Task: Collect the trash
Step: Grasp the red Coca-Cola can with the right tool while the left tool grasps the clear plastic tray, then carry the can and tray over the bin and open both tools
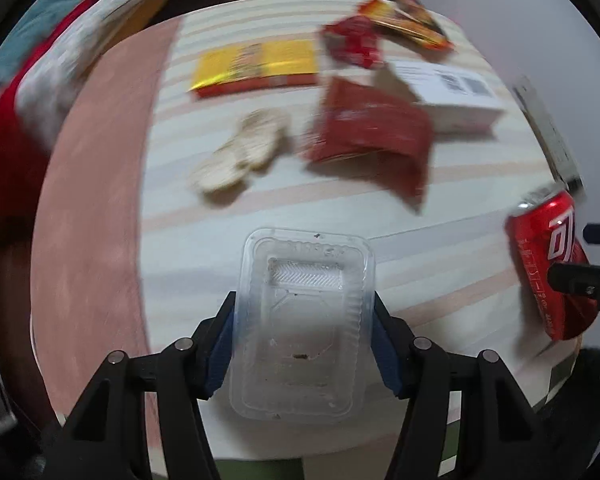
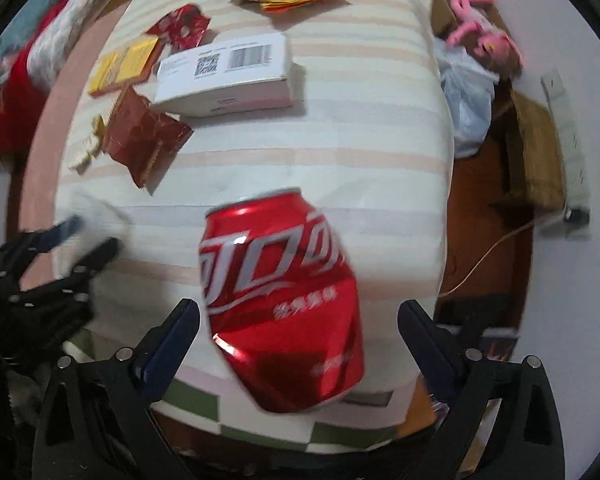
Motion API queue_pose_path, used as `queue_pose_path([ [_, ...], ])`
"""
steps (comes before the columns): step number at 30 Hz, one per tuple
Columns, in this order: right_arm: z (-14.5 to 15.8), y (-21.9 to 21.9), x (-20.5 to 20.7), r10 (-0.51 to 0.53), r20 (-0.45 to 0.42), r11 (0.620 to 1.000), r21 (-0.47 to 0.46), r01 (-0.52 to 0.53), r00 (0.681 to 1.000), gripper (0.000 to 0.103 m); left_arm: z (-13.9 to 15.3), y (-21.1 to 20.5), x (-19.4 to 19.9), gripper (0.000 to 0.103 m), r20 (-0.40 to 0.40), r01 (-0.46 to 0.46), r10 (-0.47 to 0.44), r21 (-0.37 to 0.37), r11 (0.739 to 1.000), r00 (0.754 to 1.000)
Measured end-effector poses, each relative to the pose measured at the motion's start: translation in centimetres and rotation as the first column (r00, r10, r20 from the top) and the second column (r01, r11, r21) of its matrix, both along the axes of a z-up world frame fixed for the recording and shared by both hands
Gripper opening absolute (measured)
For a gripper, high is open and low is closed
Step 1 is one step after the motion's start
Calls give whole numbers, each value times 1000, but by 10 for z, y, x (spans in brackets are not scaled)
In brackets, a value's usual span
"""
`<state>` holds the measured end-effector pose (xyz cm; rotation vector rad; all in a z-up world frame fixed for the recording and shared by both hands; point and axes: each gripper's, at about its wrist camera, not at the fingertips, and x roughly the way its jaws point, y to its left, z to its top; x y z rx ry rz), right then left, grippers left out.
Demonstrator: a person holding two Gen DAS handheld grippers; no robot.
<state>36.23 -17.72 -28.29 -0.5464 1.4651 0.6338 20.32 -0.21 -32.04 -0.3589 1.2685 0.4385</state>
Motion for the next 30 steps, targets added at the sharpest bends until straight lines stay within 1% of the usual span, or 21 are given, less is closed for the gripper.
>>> queue_pose_path([
  [2,-7,7,2,12,3,1000,-12,-12,1000,100,-4,3,-1,59,7,-14,15,-40,999,1000],
  [3,-10,8,2,10,5,1000,-17,-10,1000,100,-4,1,-1,59,22,-7,8,-33,999,1000],
  [5,-17,10,-1,10,4,1000,-20,-10,1000,99,-7,0,4,59,8,11,-11,-13,1000,1000],
  [7,-22,12,-5,-8,-5,1000,-19,8,1000,81,-9,-4,7,59,5,11,-11,1,1000,1000],
  [8,-22,13,-7,-18,-1,1000,-7,18,1000,81,-10,-6,7,58,3,12,-12,11,1000,1000],
  [11,-22,15,-17,-20,42,1000,-12,21,999,81,-10,-21,10,57,8,7,-8,49,999,1000],
  [15,-19,16,-27,-67,39,998,16,66,997,81,-5,-20,4,56,27,-6,4,78,997,1000],
  [16,-16,16,-31,-73,48,997,20,73,996,81,2,-15,-4,56,37,-11,8,84,996,999],
  [18,-7,16,-42,-86,71,995,55,82,994,81,18,-17,-12,56,60,-20,14,101,995,998],
  [22,19,21,-61,-96,128,988,133,79,987,81,64,-11,-39,56,132,-54,35,144,988,991],
  [24,34,26,-71,-97,139,981,179,71,986,81,90,1,-54,56,181,-87,56,165,983,982],
  [25,41,29,-77,-98,139,977,203,68,985,81,95,8,-62,56,196,-97,63,170,981,979],
  [26,52,36,-85,-96,137,969,239,62,986,81,111,14,-73,56,224,-119,76,184,976,972],
  [27,59,42,-90,-95,134,963,262,57,986,81,119,23,-79,56,238,-130,83,191,973,968],
  [30,84,67,-111,-66,123,940,341,20,990,81,156,59,-109,56,302,-192,122,213,958,946],
])
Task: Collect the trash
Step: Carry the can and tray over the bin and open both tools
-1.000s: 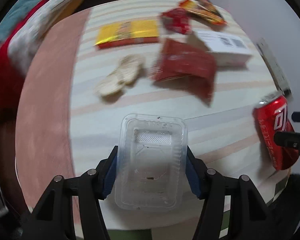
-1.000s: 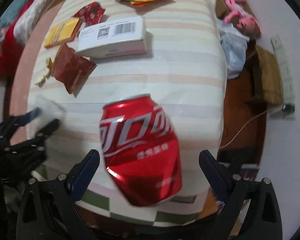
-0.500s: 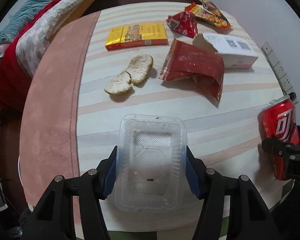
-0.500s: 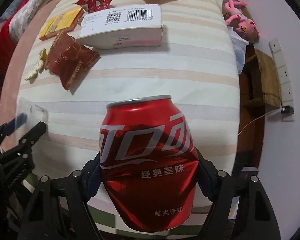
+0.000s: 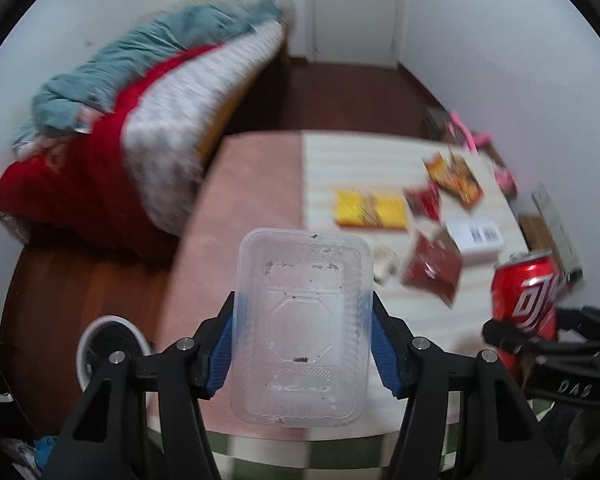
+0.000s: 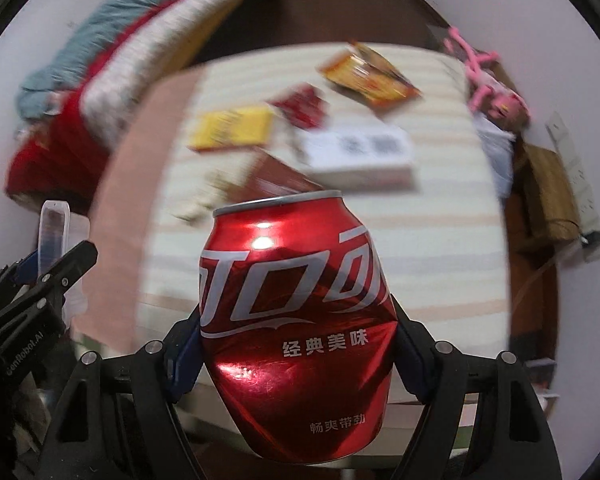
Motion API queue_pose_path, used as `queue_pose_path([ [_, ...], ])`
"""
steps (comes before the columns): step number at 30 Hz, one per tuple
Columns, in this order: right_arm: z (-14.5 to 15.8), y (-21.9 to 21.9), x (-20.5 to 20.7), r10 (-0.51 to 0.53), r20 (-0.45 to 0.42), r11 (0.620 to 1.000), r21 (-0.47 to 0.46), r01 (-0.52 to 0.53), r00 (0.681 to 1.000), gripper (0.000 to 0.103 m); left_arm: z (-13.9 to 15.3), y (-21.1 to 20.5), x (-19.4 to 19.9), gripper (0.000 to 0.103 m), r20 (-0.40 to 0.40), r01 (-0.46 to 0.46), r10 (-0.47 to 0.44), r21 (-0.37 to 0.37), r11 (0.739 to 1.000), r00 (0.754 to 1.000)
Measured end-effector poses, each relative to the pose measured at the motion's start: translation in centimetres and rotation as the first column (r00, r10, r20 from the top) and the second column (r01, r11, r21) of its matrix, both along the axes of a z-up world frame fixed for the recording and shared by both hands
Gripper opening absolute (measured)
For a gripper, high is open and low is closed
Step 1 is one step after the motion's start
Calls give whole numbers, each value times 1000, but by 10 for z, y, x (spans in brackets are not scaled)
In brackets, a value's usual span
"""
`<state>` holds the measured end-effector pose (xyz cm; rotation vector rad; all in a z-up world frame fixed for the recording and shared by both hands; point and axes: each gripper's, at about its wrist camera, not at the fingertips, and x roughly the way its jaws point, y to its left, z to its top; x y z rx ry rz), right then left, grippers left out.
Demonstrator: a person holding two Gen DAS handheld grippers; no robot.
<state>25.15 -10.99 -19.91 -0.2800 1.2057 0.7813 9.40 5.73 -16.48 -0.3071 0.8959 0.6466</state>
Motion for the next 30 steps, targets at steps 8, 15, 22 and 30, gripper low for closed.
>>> queue_pose_path([
  [8,48,112,-78,212,7,969,130,-212,977,81,50,90,-92,56,82,-166,160,67,984,984],
  [15,46,241,-171,410,-5,903,141,-405,912,81,29,179,-183,56,54,-358,356,52,932,933],
  [22,-22,362,-254,525,-87,851,58,-522,847,81,-50,271,-278,56,-33,-539,539,-131,832,841],
  [30,-141,451,-309,563,-247,794,-101,-599,789,81,-170,348,-343,56,-167,-587,582,-447,675,796],
])
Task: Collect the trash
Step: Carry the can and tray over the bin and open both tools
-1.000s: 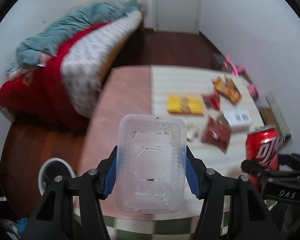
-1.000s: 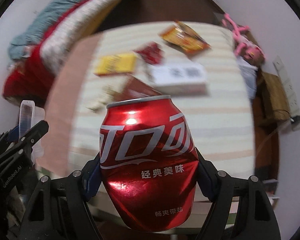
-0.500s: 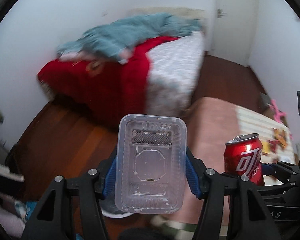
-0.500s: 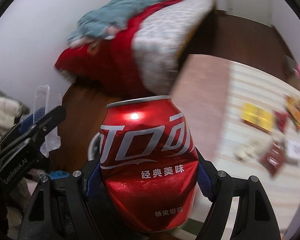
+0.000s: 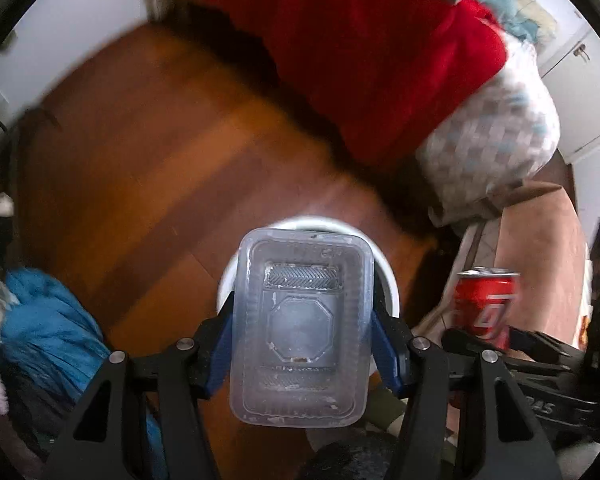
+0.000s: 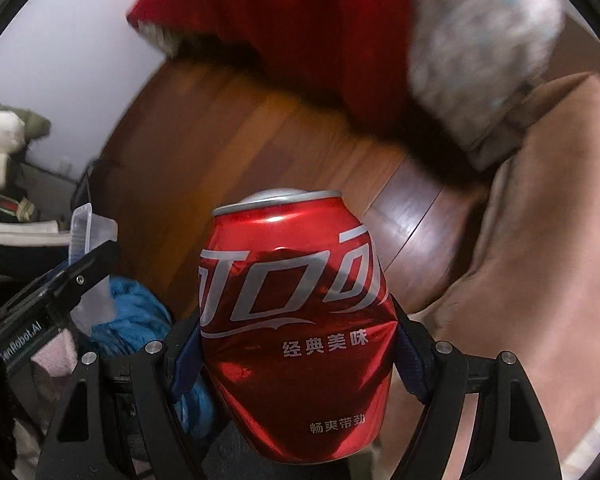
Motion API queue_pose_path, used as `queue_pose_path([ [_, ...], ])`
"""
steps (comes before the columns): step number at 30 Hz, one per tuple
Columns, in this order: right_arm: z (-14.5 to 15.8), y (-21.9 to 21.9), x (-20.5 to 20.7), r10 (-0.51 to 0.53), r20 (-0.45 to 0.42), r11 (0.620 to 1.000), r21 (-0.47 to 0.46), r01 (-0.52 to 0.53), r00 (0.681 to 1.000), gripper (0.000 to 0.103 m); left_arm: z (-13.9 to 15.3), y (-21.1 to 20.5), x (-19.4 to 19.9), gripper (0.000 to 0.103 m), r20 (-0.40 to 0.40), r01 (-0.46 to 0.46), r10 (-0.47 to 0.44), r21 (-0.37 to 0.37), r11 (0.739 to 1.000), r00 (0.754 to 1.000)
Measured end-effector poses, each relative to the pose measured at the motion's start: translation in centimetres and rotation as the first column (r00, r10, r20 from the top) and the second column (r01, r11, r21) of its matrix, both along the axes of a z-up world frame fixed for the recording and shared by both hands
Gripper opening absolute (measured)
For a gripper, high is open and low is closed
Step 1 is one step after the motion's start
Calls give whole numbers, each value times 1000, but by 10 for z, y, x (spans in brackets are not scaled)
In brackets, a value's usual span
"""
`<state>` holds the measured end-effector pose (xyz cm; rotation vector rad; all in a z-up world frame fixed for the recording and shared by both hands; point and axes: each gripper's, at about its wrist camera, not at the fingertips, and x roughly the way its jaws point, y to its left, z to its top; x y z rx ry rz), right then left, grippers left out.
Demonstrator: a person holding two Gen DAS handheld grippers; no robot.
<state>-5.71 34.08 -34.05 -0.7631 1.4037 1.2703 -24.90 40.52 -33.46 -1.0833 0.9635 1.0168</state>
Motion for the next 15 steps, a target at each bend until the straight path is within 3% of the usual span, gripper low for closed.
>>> queue_pose_path([
  [5,-60,22,-8,32,-20,992,-119,-34,999,81,-44,9,-3,59,28,-23,26,-119,993,999],
  [6,-68,24,-9,27,-23,990,-136,-29,999,81,-49,9,-3,64,29,-30,34,-133,991,999],
  [9,-87,35,-6,19,-58,982,-185,-30,998,81,-56,6,-4,99,23,-50,54,-148,988,998],
  [13,-93,38,-12,30,-72,978,-205,-44,997,103,-53,-1,-20,101,-25,-71,68,-126,989,997],
  [15,-91,36,-13,38,-67,978,-202,-51,997,103,-49,-7,-24,101,-58,-82,77,-98,992,995],
])
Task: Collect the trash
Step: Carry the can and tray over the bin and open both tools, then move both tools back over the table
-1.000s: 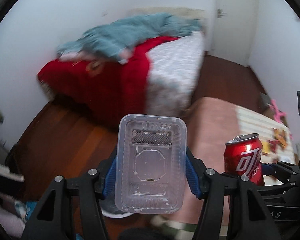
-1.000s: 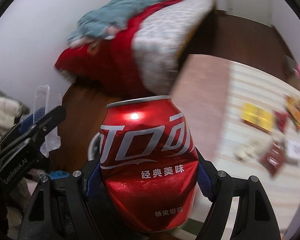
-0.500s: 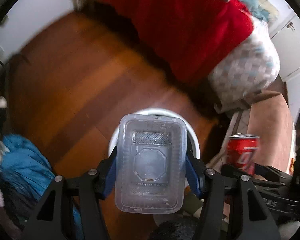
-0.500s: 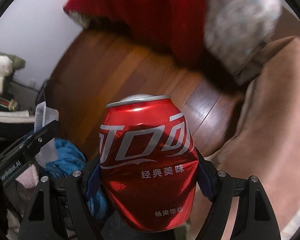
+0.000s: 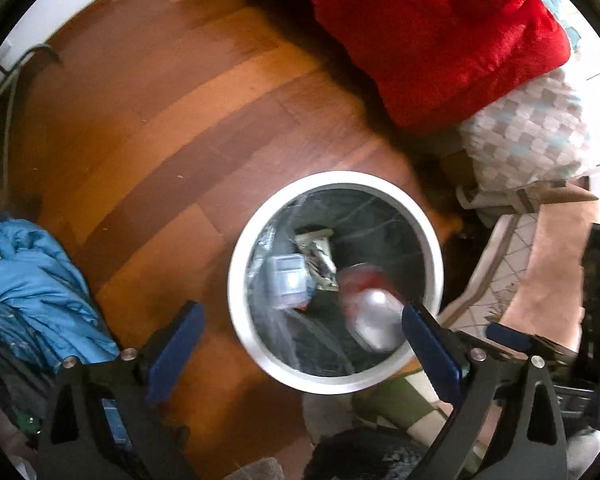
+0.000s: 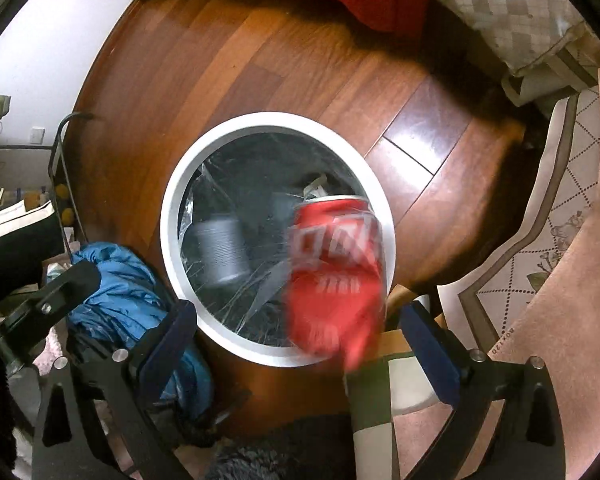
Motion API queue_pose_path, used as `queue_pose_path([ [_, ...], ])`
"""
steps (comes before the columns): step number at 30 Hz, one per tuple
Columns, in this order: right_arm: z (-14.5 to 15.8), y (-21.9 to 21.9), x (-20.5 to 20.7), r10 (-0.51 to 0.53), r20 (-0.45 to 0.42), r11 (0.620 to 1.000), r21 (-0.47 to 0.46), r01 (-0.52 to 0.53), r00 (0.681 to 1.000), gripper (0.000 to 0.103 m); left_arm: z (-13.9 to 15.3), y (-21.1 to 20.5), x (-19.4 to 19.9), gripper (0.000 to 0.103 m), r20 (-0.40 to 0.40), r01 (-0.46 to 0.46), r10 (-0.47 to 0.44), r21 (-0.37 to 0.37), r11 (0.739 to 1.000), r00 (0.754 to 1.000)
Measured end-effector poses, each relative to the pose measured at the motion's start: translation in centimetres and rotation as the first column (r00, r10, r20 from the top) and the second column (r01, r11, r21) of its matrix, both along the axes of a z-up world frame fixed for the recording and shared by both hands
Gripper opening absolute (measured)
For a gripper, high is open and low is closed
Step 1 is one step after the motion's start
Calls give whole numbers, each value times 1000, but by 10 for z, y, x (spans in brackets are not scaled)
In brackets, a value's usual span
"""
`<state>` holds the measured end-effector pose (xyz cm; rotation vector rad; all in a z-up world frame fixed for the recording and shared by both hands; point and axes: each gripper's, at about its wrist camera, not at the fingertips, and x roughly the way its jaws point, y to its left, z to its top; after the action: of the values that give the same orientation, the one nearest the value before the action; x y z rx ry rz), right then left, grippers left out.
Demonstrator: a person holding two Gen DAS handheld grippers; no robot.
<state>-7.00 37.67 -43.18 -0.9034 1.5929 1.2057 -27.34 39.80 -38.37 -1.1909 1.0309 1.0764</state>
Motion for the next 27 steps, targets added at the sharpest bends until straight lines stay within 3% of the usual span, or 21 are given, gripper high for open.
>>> queue_pose_path([
  [5,14,-24,4,27,38,999,19,-28,999,103,14,-19,-8,102,-77,0,7,82,997,997],
  [13,44,-63,5,86,209,993,67,-102,974,103,39,-50,-4,102,-151,48,-23,169,984,988],
  [20,62,-82,7,75,239,989,109,-104,968,103,61,-70,4,103,-149,70,-39,211,975,988],
  [27,106,-98,8,37,238,978,190,-84,971,103,101,-90,11,103,-151,93,-52,281,955,987],
])
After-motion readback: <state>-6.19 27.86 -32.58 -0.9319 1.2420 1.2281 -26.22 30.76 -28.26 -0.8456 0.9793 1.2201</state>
